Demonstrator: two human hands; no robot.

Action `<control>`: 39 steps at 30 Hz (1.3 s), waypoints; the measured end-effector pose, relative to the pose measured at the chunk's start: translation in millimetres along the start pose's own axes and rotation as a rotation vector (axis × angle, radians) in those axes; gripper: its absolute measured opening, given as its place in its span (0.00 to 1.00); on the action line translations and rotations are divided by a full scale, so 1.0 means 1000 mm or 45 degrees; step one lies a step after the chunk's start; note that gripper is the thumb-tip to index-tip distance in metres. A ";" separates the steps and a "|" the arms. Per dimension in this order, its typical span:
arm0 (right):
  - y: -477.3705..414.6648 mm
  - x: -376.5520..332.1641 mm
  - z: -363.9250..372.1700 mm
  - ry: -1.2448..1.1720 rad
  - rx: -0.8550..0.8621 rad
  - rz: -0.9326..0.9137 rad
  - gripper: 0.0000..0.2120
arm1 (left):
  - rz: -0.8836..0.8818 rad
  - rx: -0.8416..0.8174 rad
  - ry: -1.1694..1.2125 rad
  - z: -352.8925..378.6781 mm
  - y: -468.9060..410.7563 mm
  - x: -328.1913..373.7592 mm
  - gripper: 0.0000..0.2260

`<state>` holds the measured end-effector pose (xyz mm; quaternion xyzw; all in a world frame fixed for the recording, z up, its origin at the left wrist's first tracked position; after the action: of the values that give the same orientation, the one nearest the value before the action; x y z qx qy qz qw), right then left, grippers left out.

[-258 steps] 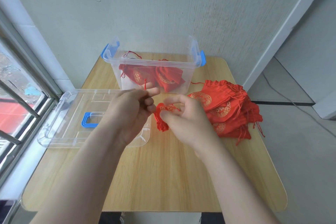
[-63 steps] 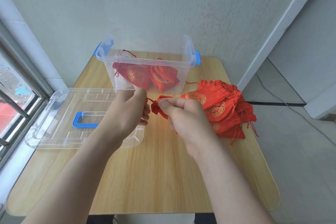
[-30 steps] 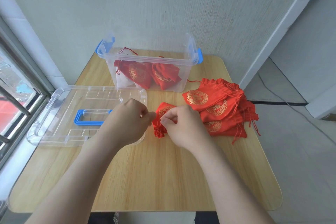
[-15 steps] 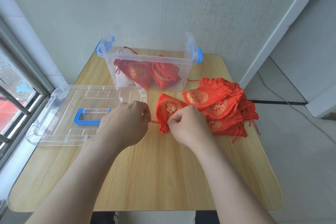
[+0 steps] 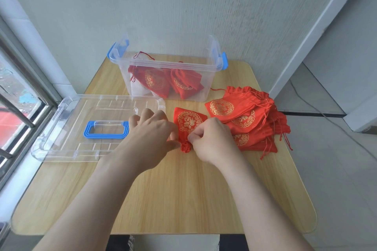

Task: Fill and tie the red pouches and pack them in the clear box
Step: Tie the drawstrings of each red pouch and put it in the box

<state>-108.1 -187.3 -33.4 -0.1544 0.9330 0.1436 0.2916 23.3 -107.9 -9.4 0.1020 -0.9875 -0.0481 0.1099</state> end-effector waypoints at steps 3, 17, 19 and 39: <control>0.000 -0.001 0.000 -0.006 -0.006 0.001 0.05 | -0.032 0.007 0.095 -0.001 -0.001 0.000 0.12; 0.008 -0.018 -0.014 -0.115 0.054 -0.131 0.13 | -0.020 0.226 0.424 -0.007 -0.008 0.000 0.23; 0.008 -0.018 -0.014 -0.105 0.055 -0.125 0.13 | -0.045 0.238 0.398 -0.005 -0.009 -0.007 0.23; 0.008 -0.014 -0.004 0.059 0.040 -0.105 0.08 | -0.039 -0.001 0.300 0.011 -0.009 -0.007 0.19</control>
<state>-102.3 -178.6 -20.3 -0.1914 0.9345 0.1130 0.2781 29.6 -114.0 -22.2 0.1220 -0.9661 -0.0377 0.2244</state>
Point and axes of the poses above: each hand's wrist, its own y-axis away from the middle knuckle, its own z-axis out of the palm, x = y × z, the point moved 8 cm from there along -y, towards the middle knuckle, and after that the axes turned 2 degrees about x, right-handed, at the moved point
